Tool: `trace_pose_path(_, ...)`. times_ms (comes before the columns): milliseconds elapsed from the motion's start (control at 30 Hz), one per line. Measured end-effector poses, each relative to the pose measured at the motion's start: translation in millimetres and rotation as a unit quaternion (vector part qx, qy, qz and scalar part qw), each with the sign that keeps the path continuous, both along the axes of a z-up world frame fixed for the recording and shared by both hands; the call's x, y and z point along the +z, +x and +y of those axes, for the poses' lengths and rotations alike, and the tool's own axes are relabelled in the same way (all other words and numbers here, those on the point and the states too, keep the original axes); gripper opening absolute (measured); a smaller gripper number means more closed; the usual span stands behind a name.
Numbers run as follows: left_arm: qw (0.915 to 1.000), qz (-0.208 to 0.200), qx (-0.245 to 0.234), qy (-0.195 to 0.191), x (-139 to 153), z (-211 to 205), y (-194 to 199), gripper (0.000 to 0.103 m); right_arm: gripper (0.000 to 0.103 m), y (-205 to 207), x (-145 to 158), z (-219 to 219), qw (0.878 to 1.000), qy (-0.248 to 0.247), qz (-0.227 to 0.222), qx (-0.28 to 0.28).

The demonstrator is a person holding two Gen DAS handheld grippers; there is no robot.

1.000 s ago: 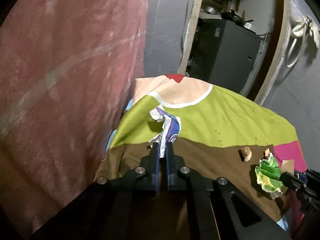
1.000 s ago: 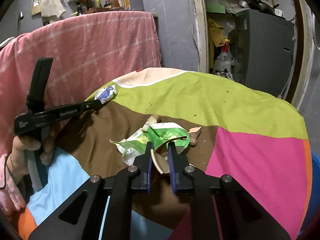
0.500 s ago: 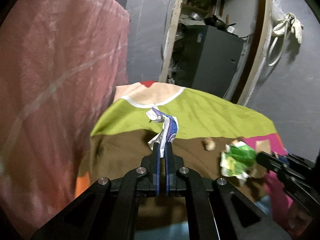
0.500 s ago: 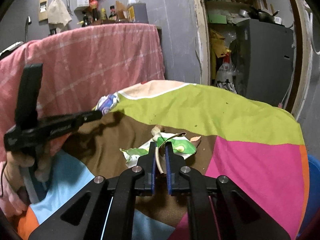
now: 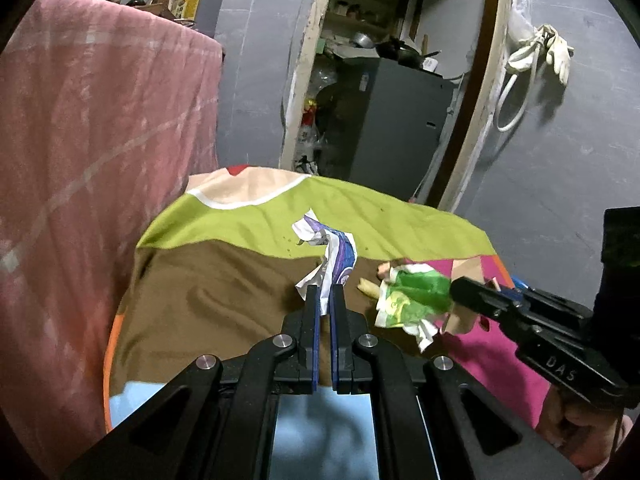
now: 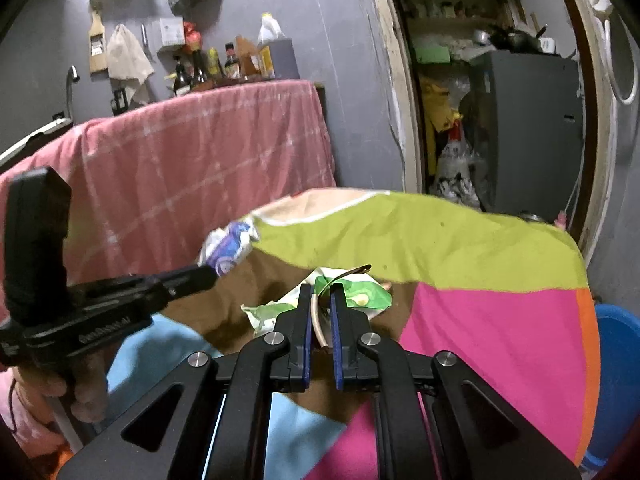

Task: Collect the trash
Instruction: 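Grasp the crumpled white-blue wrapper with the left tool while the right tool grasps a thin brown strip, then lift both items and carry them toward the blue bucket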

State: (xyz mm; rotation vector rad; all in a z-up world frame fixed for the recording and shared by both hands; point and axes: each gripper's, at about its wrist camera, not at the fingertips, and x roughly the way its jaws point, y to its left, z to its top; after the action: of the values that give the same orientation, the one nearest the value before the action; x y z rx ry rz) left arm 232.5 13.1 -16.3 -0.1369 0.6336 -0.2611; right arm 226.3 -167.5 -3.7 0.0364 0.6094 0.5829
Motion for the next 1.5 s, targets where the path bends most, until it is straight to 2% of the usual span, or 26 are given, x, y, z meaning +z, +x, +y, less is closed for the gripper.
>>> trace_pose_path(67,1.0000,0.006,-0.001,0.000,-2,-3,-5,0.002,0.006,-1,-5,-4,1.000,-0.003,0.018,0.004)
trace_pose_path(333,0.9995,0.031,-0.007,-0.006,-19,-13,-20,0.002,0.010,-19,-17,-18,0.999,-0.021,0.041,0.008)
trace_pose_path(433,0.9992,0.038,-0.008,-0.010,-23,-15,-24,0.002,0.014,-26,-20,-25,0.999,-0.021,0.044,0.007)
trace_pose_path(533,0.9990,0.042,-0.008,-0.015,-24,-16,-28,0.002,0.015,-32,-22,-32,0.999,-0.020,0.042,0.002)
trace_pose_path(633,0.9991,0.039,-0.008,-0.016,-22,-18,-30,0.002,0.008,-40,-20,-37,0.999,-0.023,0.027,-0.003)
trace_pose_path(733,0.9994,0.028,-0.009,-0.019,-17,-21,-33,0.002,0.007,-48,-13,-42,1.000,-0.019,0.007,-0.008)
trace_pose_path(900,0.9995,-0.016,-0.013,-0.025,2,-37,-46,0.002,0.007,-61,10,-57,0.999,-0.011,-0.043,-0.019)
trace_pose_path(1100,0.9923,-0.113,-0.032,-0.040,44,-77,-60,0.002,0.007,-82,58,-86,0.988,0.008,-0.147,-0.054)
trace_pose_path(1200,0.9851,-0.159,-0.040,-0.053,62,-100,-66,0.002,0.007,-94,83,-105,0.977,0.002,-0.199,-0.076)
trace_pose_path(1267,0.9774,-0.197,-0.045,-0.062,75,-119,-72,0.002,0.007,-101,100,-120,0.967,-0.005,-0.235,-0.094)
trace_pose_path(1400,0.9625,-0.255,-0.052,-0.076,94,-155,-79,0.002,0.007,-111,119,-146,0.948,-0.018,-0.288,-0.130)
trace_pose_path(1500,0.9534,-0.284,-0.059,-0.084,102,-183,-83,0.003,0.007,-115,128,-169,0.933,-0.023,-0.320,-0.161)
